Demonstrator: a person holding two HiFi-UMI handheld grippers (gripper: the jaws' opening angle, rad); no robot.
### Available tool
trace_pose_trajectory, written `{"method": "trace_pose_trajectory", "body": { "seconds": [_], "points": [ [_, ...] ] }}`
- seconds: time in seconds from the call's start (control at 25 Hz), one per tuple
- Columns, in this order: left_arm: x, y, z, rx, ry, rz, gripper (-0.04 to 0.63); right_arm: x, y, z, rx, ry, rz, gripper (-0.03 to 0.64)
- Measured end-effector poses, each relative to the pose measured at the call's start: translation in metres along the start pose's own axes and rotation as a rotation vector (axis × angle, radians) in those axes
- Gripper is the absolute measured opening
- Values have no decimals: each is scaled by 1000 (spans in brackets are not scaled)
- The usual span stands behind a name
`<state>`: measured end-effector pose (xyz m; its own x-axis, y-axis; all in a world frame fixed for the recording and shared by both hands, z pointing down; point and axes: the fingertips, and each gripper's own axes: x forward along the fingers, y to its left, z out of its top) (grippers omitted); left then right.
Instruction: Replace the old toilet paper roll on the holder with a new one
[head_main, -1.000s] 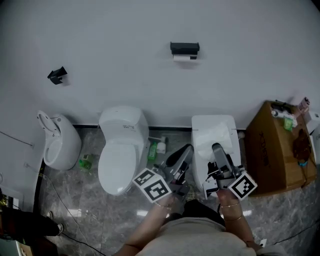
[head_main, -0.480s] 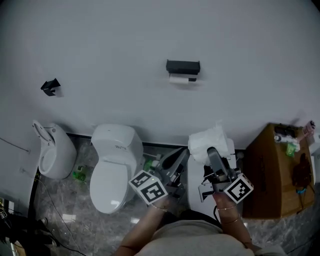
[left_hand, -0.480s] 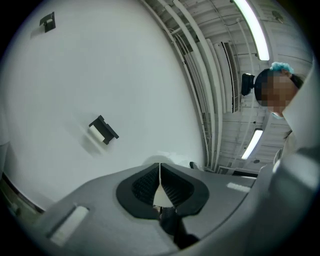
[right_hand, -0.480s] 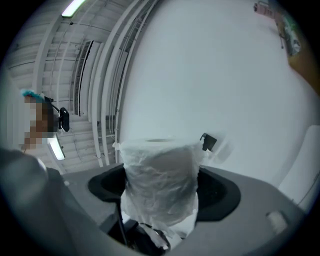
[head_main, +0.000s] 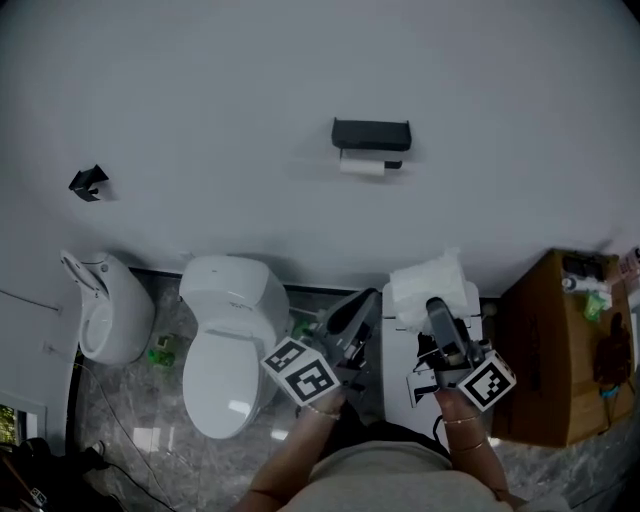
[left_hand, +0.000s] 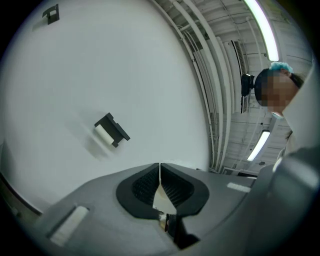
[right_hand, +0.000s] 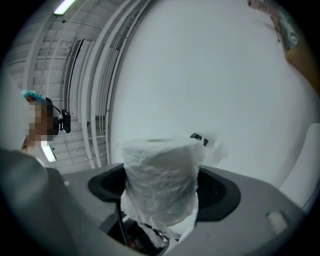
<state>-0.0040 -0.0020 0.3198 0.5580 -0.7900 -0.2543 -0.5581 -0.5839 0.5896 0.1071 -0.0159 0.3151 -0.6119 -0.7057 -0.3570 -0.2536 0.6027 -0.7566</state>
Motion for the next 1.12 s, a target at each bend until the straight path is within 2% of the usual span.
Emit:
{"method": "trace_pose_trajectory", "body": {
  "seconds": [0.24,0.56,0.84,1.12],
  "points": [
    [34,37,22,18,14,-60,15,48,-25,0,4,-41,6,414],
    [90,120,74,-5,52,-93,15,148,-63,2,-17,-80,-22,414],
    [126,170,95,-29,108,-141,16,204,-95,1,-28,-148,-77,414],
    [153,202,97,-63,186,-195,17,226,-129,6,-32,-227,-170,414]
  ]
}}
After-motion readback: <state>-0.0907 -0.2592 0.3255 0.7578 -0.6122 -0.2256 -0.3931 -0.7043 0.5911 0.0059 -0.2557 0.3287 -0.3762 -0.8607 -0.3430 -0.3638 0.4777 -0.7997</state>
